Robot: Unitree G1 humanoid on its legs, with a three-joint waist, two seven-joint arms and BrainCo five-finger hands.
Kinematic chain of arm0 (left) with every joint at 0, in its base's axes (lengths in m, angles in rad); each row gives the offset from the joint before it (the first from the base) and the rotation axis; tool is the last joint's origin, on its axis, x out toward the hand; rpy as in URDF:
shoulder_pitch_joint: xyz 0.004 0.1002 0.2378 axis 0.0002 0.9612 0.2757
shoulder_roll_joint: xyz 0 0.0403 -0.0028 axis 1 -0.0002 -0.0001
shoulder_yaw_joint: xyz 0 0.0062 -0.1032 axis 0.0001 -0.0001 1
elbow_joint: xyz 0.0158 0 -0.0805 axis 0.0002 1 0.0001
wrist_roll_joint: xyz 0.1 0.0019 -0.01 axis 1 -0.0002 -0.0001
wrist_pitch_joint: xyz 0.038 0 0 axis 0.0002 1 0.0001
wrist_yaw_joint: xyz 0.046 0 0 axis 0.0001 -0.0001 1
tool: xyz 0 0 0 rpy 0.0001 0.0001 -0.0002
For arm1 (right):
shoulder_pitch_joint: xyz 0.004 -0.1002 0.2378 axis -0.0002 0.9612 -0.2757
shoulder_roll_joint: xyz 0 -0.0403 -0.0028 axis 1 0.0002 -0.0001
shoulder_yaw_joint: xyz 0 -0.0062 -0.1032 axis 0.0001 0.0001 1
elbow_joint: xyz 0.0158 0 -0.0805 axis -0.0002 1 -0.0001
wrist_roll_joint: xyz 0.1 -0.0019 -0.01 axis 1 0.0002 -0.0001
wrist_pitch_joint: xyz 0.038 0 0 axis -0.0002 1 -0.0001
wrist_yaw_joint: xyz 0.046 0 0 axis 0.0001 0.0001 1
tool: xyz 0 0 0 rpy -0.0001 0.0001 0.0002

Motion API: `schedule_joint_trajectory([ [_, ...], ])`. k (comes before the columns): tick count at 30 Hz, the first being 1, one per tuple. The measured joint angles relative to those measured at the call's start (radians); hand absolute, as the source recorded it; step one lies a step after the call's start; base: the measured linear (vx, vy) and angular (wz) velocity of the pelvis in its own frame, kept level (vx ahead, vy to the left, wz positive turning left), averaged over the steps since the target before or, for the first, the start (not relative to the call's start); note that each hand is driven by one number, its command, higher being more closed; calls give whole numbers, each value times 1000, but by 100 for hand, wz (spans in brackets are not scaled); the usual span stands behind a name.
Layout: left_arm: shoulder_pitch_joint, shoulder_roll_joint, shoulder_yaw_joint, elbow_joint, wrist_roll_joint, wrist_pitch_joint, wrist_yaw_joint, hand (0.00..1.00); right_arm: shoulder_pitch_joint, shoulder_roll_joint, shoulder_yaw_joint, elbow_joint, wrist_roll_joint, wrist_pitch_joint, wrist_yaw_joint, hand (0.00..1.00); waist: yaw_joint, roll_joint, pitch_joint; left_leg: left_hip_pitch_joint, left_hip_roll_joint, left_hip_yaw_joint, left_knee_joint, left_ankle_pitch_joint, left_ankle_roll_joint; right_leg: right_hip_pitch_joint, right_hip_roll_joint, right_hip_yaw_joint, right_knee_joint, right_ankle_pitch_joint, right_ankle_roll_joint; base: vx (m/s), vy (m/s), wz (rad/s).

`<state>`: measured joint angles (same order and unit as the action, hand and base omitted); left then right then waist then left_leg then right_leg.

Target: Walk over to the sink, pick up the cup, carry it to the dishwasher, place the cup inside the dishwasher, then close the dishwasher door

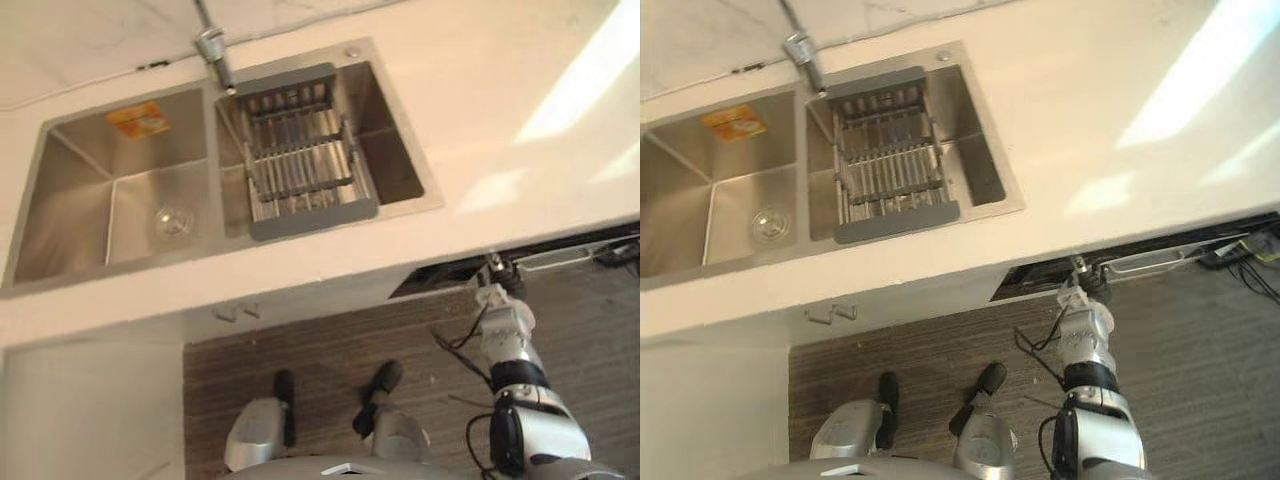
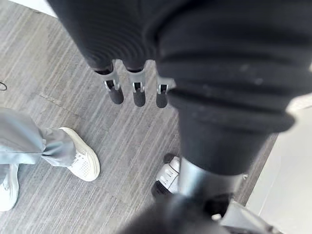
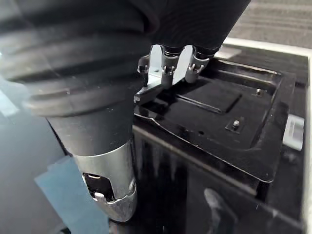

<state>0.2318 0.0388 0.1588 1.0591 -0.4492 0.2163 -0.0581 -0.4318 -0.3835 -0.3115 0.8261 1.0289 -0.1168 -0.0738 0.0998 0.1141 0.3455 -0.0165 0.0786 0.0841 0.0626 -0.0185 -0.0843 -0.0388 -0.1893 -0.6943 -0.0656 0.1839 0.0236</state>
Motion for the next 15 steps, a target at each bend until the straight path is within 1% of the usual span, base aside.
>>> schedule_joint_trajectory([
  [1,-1,-1,4,9,0,-2,0,0,0,15,1,7,47,-18,19,0,-4,0,0,3,6,-7,-18,14,-3,-1,1,-13,16,-13,-2,-62,-41,27],
  [2,-1,-1,8,10,0,0,0,0,0,38,20,7,79,-36,23,0,-2,2,-1,3,10,-7,-16,18,-9,2,4,-18,17,-17,-4,-67,-30,18],
  [3,-1,-1,9,10,-4,4,2,0,0,43,32,7,85,-39,25,0,-1,4,-3,2,12,-7,-15,18,-10,3,5,-21,17,-17,-7,-98,-22,2],
  [4,-1,-2,29,11,-31,22,12,0,0,53,57,4,85,-33,39,0,4,8,-5,-1,15,-6,-14,13,-16,4,7,-28,16,-21,-14,-135,-15,-7],
  [5,1,-2,45,18,-71,29,40,0,1,69,90,-1,81,-30,53,0,12,11,-7,-4,20,-3,-16,3,-17,6,13,-31,11,-20,-14,-150,-15,-11],
  [6,3,-2,57,21,-86,29,54,0,5,80,109,-15,81,-27,57,0,14,11,-8,-4,24,-2,-15,1,-17,8,18,-30,5,-20,-14,-142,-37,-13],
  [7,7,-6,88,23,-107,29,78,0,23,110,125,-40,77,-31,59,0,18,13,-11,-4,35,0,-17,1,-18,14,33,-29,-14,-21,-14,-103,-59,-7],
  [8,7,-10,117,22,-109,25,92,0,65,123,153,-74,60,-43,69,0,24,14,-14,-1,40,4,-19,1,-18,16,41,-27,-22,-21,-13,-94,-68,-2],
  [9,8,-12,122,22,-108,18,99,0,87,127,158,-88,52,-44,77,0,26,12,-18,0,43,5,-19,1,-18,17,45,-27,-23,-22,-14,-60,-58,2],
  [10,15,-14,124,22,-108,-2,110,0,134,131,200,-110,19,-36,98,0,25,6,-29,0,51,8,-19,0,-18,16,55,-27,-23,-22,-15,-31,-47,1],
  [11,19,-17,124,22,-109,-12,117,0,154,140,227,-111,4,-31,109,0,23,1,-37,0,56,11,-19,0,-18,16,59,-27,-23,-24,-17,-8,-45,-2],
  [12,22,-24,124,22,-122,-35,124,0,204,155,263,-112,-43,-25,121,0,19,-9,-55,0,67,18,-20,0,-18,16,69,-27,-23,-30,-26,14,-65,1],
  [13,22,-31,123,20,-154,-63,129,0,258,182,284,-111,-126,-13,129,0,10,-22,-76,0,78,30,-23,0,-18,16,77,-31,-23,-35,-33,24,-57,3],
  [14,27,-30,121,18,-163,-75,124,0,287,194,299,-108,-171,-9,130,0,6,-28,-86,2,82,31,-29,1,-18,16,80,-32,-23,-36,-34,48,-43,4],
  [15,33,-30,124,19,-188,-102,143,0,344,213,309,-99,-247,-6,132,0,1,-38,-100,4,85,37,-35,0,-18,15,83,-33,-22,-39,-39,51,0,5],
])
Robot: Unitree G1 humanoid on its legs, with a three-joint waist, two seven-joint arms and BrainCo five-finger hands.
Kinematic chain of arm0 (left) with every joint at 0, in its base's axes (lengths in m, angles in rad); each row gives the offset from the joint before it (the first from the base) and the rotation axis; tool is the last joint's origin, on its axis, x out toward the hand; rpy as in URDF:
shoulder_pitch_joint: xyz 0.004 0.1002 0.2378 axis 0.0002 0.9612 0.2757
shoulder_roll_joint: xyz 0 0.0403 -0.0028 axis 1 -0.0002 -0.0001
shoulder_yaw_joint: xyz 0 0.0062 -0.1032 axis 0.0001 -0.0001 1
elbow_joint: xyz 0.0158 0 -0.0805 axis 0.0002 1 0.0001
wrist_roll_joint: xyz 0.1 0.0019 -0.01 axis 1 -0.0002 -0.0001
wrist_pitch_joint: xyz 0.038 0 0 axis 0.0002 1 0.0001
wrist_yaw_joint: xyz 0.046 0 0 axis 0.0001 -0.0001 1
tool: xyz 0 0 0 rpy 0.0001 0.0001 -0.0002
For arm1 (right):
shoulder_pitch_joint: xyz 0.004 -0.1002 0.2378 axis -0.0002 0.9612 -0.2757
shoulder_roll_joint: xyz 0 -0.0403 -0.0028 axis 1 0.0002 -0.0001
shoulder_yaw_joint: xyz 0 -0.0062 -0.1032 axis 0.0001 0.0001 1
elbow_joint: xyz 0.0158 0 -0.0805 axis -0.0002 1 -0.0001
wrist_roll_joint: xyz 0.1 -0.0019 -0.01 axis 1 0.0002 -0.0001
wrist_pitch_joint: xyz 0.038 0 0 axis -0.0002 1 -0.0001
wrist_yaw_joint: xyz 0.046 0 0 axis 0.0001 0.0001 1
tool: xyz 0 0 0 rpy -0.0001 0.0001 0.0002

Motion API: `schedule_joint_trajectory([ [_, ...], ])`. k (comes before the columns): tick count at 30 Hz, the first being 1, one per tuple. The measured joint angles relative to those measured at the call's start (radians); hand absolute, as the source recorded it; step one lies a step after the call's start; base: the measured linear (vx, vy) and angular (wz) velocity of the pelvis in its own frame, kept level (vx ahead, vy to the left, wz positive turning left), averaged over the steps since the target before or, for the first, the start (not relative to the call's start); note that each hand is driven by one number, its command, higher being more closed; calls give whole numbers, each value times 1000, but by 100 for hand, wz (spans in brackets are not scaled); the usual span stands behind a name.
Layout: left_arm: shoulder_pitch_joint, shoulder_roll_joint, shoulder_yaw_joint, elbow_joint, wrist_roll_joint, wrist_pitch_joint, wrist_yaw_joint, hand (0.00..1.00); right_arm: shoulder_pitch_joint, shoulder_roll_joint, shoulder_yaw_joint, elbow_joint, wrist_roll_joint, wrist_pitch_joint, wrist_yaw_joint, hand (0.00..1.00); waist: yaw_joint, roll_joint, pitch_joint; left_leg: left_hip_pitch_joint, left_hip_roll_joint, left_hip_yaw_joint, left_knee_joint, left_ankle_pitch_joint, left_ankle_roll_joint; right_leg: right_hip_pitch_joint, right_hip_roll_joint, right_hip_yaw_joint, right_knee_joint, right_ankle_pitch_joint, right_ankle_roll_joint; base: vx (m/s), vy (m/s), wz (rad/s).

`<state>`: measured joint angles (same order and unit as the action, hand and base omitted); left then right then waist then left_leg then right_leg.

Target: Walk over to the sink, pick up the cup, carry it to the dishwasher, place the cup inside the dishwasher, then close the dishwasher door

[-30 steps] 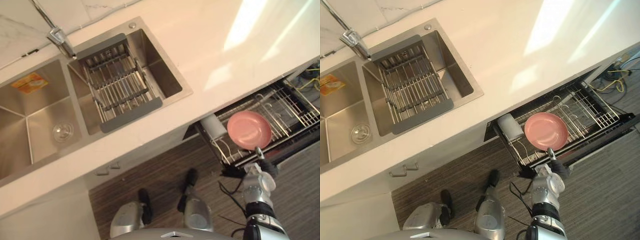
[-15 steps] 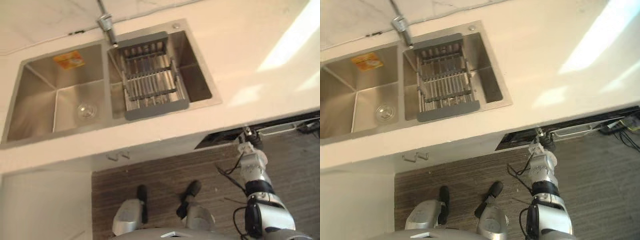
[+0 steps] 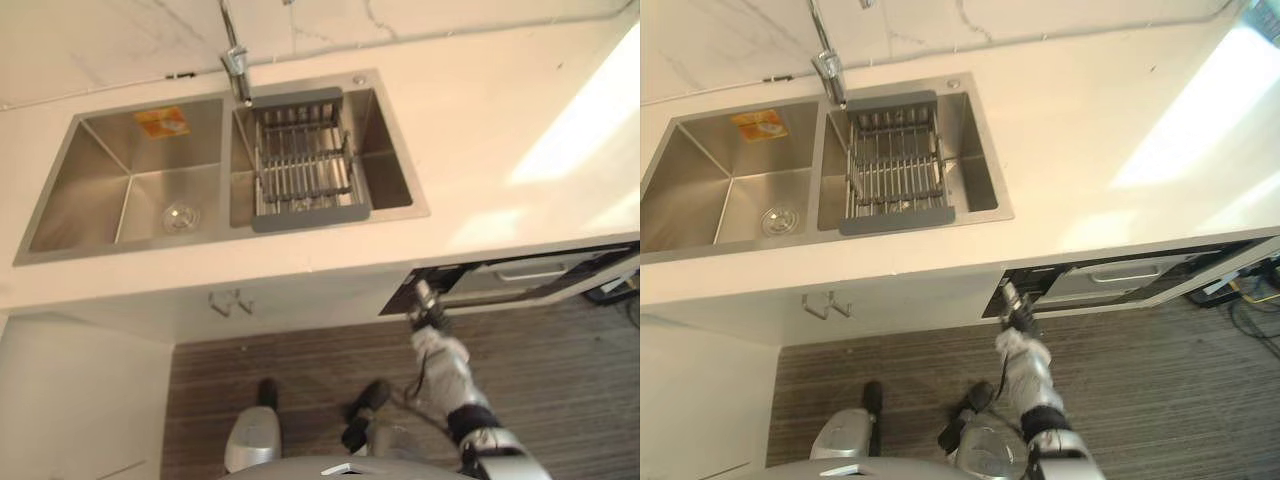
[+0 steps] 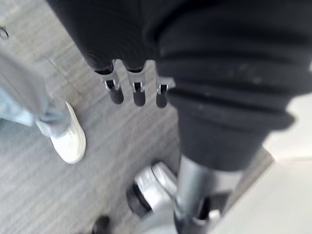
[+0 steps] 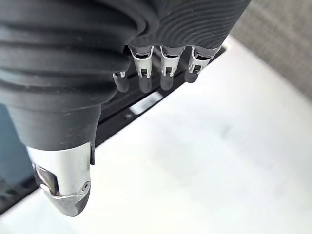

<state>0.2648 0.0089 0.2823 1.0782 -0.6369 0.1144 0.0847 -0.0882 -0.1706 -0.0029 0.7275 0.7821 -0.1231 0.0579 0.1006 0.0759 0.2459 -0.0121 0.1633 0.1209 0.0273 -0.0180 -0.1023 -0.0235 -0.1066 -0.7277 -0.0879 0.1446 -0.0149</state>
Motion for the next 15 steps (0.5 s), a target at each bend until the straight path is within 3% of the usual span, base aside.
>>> schedule_joint_trajectory([
  [5,-37,12,13,-45,-26,-108,16,0,139,11,-19,82,-245,-5,-5,0,-27,-47,-22,4,5,60,-15,-1,1,-1,-21,-28,16,-3,-1,35,39,8],
  [7,-55,12,12,-78,-26,-109,6,0,160,11,-24,93,-318,1,-15,0,-32,-70,-31,11,3,82,-15,-1,1,-16,-50,-35,78,-28,4,51,93,6],
  [9,-61,34,12,-87,-25,-86,-8,0,162,18,-40,136,-384,19,-18,0,-38,-101,-41,33,-6,95,-16,-1,2,-25,-105,-52,184,-81,17,73,112,14],
  [11,-59,70,3,-86,-26,-20,-34,0,172,28,-47,205,-479,51,-18,0,-45,-138,-57,68,-36,96,-38,-1,2,-32,-192,-45,334,-140,67,67,104,37],
  [12,-57,72,-4,-86,-28,-2,-40,0,177,32,-53,216,-489,60,-18,0,-46,-143,-60,79,-39,91,-52,0,3,-32,-207,-27,367,-133,63,79,95,56],
  [13,-57,85,-14,-86,-28,25,-57,0,179,42,-59,243,-507,78,-22,0,-47,-149,-62,100,-39,68,-69,3,7,-28,-212,69,412,-105,71,83,132,70],
  [15,-59,98,-33,-87,-40,54,-84,0,176,46,-87,255,-515,99,-22,0,-49,-142,-60,103,-30,39,-82,3,7,-18,-197,162,420,-64,76,66,122,61],
])
